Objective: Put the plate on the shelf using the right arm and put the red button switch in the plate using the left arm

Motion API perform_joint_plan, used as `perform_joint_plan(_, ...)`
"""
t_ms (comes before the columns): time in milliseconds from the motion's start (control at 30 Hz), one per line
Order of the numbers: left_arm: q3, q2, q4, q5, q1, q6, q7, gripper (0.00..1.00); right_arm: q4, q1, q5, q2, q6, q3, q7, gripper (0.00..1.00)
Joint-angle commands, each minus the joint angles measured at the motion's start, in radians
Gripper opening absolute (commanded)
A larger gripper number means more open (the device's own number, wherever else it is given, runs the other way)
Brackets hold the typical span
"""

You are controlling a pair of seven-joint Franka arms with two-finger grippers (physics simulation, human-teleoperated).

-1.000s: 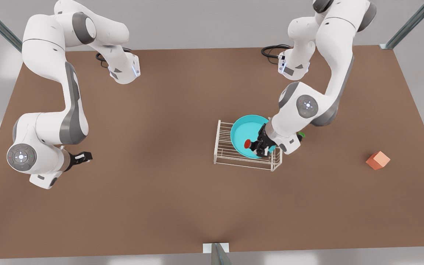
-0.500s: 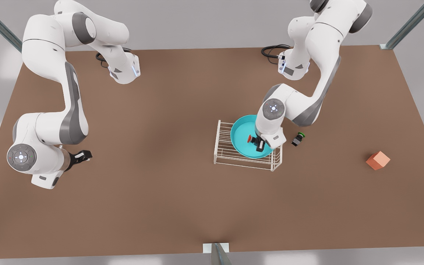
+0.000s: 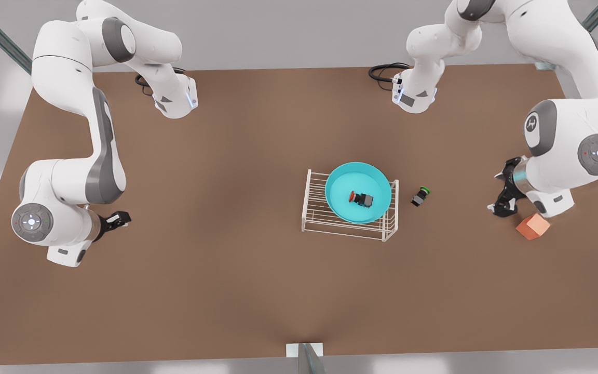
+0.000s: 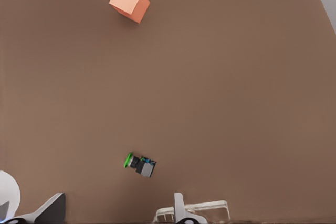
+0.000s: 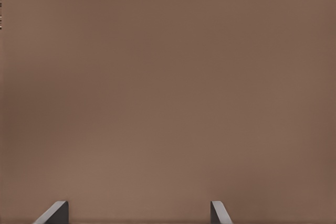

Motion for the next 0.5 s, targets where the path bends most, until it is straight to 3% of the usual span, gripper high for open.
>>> perform_joint_plan(0, 0.122, -0.157, -0.218, -0.097, -0.122, 0.216, 1.238, 1.00, 0.001, -0.002, 0.016, -0.001, -0.001, 0.000, -0.018, 1.00)
perform_joint_plan(233, 0.074, -0.003, -0.033, -0.032, -0.154, 0.185, 1.221, 1.00, 0.001, 0.002, 0.015, -0.001, -0.001, 0.002, -0.017, 1.00)
perform_joint_plan(467, 0.065, 0.032, -0.028, -0.020, -0.177, 0.220, 1.212, 1.00, 0.001, 0.002, 0.016, 0.009, -0.002, 0.002, 0.003, 1.00)
